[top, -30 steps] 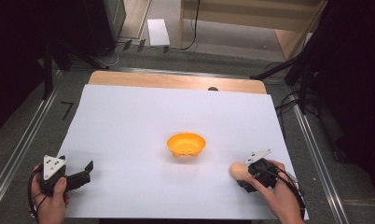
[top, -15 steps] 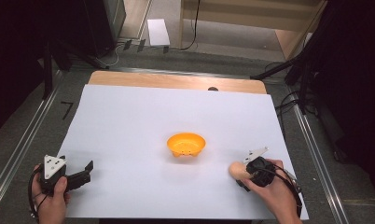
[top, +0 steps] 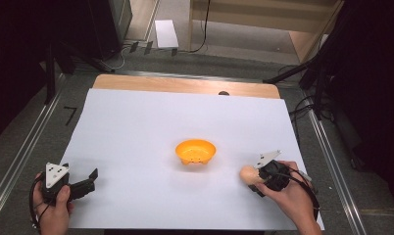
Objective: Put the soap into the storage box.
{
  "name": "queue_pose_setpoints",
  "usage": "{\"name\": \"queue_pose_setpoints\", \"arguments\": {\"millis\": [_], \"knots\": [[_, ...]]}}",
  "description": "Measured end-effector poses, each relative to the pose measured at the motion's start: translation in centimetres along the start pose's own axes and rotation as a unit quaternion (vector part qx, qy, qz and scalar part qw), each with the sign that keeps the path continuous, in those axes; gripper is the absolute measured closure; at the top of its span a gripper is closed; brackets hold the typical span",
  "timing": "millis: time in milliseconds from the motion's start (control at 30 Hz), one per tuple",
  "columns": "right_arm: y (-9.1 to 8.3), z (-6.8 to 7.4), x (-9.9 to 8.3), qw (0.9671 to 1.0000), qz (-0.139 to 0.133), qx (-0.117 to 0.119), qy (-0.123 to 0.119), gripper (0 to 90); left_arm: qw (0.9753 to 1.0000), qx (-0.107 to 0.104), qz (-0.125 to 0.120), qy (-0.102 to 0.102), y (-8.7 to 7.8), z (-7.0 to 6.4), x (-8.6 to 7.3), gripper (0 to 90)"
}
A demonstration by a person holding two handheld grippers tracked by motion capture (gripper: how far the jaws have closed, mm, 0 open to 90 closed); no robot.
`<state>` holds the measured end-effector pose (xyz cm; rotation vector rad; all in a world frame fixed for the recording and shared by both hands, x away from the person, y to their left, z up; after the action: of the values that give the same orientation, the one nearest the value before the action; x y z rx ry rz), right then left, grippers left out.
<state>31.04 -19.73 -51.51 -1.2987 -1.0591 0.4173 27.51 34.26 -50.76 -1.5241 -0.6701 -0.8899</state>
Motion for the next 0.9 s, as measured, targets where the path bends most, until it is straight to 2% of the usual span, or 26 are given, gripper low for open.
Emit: {"name": "queue_pose_setpoints", "arguments": {"millis": [133,267,567,767,900], "knots": [[-0.4,-0.1,0.9,0.9998,-0.009,0.008,-0.017,33.5,1.0,-0.001,-0.001,0.0,0.0,0.0,0.0,6.0],[-0.8,-0.3,1.9,0.9986,-0.016,0.008,-0.05,33.5,1.0,-0.001,-0.003,-0.003,0.0,0.0,0.0,6.0],[-1.0,-0.6,4.0,0.9968,-0.028,0.023,-0.071,33.5,1.0,-0.003,-0.002,-0.004,0.0,0.1,0.0,6.0],[-1.2,-0.6,5.6,0.9937,-0.037,0.028,-0.102,33.5,1.0,-0.004,-0.002,-0.005,0.0,0.1,0.0,6.0],[-1.3,-0.6,6.7,0.9924,-0.04,0.026,-0.113,33.5,1.0,-0.004,-0.001,-0.005,0.0,0.1,0.0,6.0]]}}
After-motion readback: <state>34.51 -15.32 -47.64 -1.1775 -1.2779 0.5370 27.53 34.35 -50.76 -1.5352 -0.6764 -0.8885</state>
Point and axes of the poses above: each handheld gripper's, and its own axes: y roughly forward along the jaws, x roughly out of its top, z roughly to its left, the point moved 8 cm from there along y, roughly forward along the jaws, and after that the axes turned 4 degrees about -x, right-handed, at the moved point
